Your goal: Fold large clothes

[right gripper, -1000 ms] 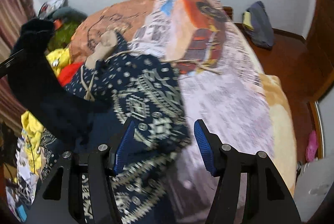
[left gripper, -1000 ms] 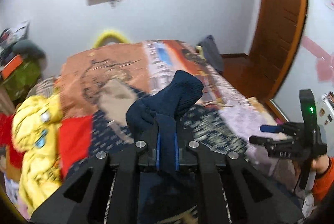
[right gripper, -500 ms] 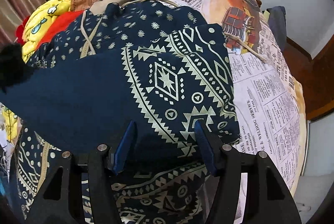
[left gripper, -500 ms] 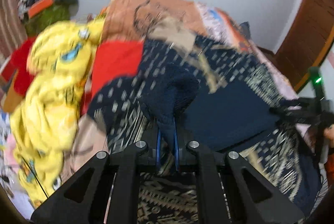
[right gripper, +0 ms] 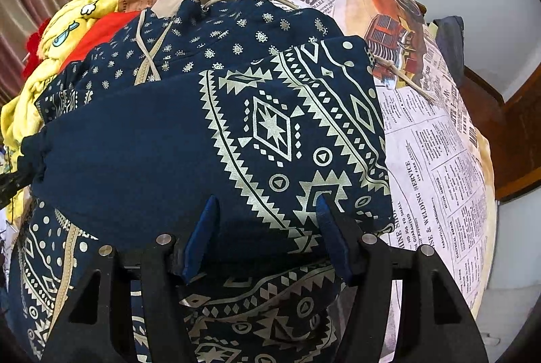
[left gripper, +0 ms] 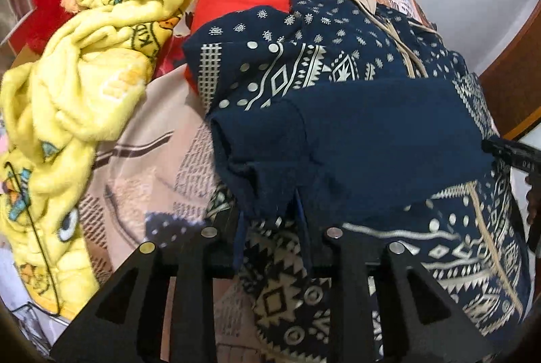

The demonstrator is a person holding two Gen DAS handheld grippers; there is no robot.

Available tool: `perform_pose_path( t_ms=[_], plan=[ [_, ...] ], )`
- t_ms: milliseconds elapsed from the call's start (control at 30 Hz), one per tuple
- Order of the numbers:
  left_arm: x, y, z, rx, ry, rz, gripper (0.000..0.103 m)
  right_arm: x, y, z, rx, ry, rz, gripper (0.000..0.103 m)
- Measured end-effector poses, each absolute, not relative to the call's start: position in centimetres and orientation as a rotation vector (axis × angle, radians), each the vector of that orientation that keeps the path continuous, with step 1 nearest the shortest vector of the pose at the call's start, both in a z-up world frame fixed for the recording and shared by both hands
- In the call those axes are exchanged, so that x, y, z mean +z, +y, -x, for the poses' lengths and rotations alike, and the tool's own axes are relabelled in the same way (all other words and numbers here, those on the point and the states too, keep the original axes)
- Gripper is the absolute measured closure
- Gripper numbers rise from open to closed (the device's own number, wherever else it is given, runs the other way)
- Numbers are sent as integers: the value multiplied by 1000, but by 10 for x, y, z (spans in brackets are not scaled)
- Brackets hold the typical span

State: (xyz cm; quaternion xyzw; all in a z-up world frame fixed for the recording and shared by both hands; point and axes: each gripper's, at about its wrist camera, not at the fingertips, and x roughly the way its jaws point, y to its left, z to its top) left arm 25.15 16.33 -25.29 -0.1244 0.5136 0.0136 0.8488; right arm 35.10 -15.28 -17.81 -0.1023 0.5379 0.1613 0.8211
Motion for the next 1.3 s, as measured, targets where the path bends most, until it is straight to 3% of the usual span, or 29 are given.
perform_pose_path(
  t_ms=[33, 67, 100, 367, 467, 800, 1000, 1233, 1300],
  plan=[
    [-252, 163, -249, 57, 1092, 223, 65, -178, -153, -351, 342, 1146, 219, 45],
    [-250, 164, -247, 91, 1097, 186, 47, -178, -153, -351, 342, 1148, 221, 45],
    [-247, 165, -245, 129, 1096, 143, 38, -178, -152, -351, 344, 1152, 223, 45],
    [-207, 189, -249, 113, 1066, 129, 37, -160, -154, -364, 393, 1186, 182, 45],
    [-181, 194, -268, 96, 1010, 141, 29, -140, -155, -373, 409, 1144, 150, 45],
    [-136, 184, -394, 21, 920, 182, 26, -79, -133, -421, 452, 973, 99, 45],
    [-161, 176, -470, -15, 984, 197, 26, -92, -106, -470, 465, 985, 82, 45],
    [-229, 186, -532, -37, 1128, 347, 26, -156, -80, -539, 445, 1162, 24, 45],
    [-244, 192, -540, -45, 1150, 409, 32, -175, -74, -556, 432, 1214, -12, 45]
  ],
)
